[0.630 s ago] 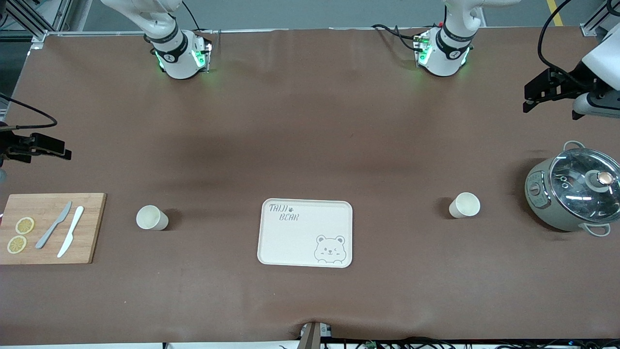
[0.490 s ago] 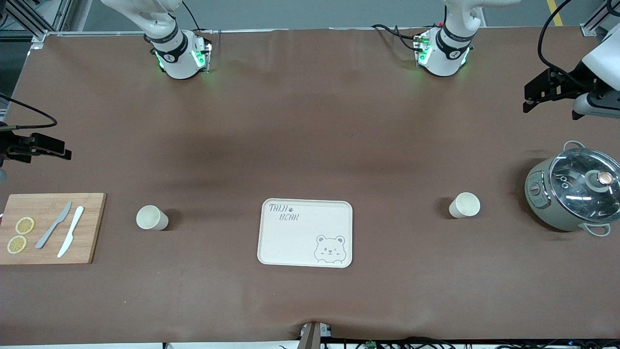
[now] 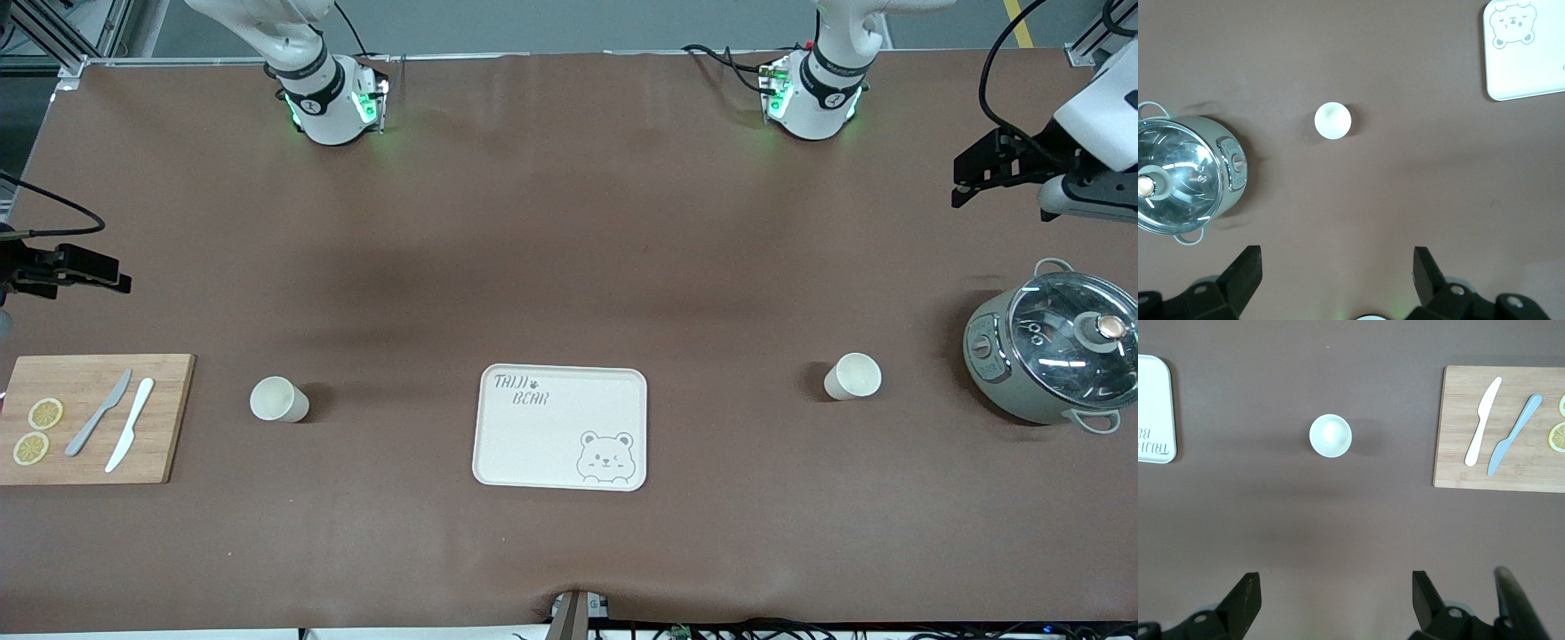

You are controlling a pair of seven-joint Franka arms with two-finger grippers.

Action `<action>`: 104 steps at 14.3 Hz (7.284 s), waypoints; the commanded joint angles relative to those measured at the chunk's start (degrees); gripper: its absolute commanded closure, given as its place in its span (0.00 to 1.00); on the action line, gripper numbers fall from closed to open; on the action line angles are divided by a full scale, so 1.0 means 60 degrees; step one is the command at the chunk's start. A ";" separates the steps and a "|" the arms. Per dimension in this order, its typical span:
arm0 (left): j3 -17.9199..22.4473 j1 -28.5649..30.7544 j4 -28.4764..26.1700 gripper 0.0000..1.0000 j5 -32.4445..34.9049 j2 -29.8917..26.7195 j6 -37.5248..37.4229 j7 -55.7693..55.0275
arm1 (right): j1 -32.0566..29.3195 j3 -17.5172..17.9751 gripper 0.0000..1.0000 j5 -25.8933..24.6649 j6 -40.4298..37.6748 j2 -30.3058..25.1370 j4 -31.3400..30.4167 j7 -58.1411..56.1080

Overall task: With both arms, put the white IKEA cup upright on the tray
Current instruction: 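Move the right gripper toward one cup while the left gripper reaches the other, then lower both grippers around the white paper cups beside them, then close both grippers on the cup rims and lift the cups, then carry the cup in the left gripper onto the bear-print tray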

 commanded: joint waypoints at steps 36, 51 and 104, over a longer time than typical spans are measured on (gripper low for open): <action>0.0089 0.1221 -0.6724 0.00 -0.0072 0.3069 1.1582 0.2263 | 0.0087 0.0052 0.00 -0.0043 0.8318 0.2228 -0.3955 -0.1153; 0.0089 0.1221 -0.5654 0.00 -0.0043 0.4212 1.1655 0.2292 | 0.0145 0.0082 0.00 0.0001 1.0204 0.2917 -0.4597 -0.1168; 0.0103 -0.3891 0.1202 1.00 0.0133 0.6936 0.7361 -0.7243 | 0.0262 0.0375 1.00 0.0002 1.1805 0.2917 -0.5757 -0.1226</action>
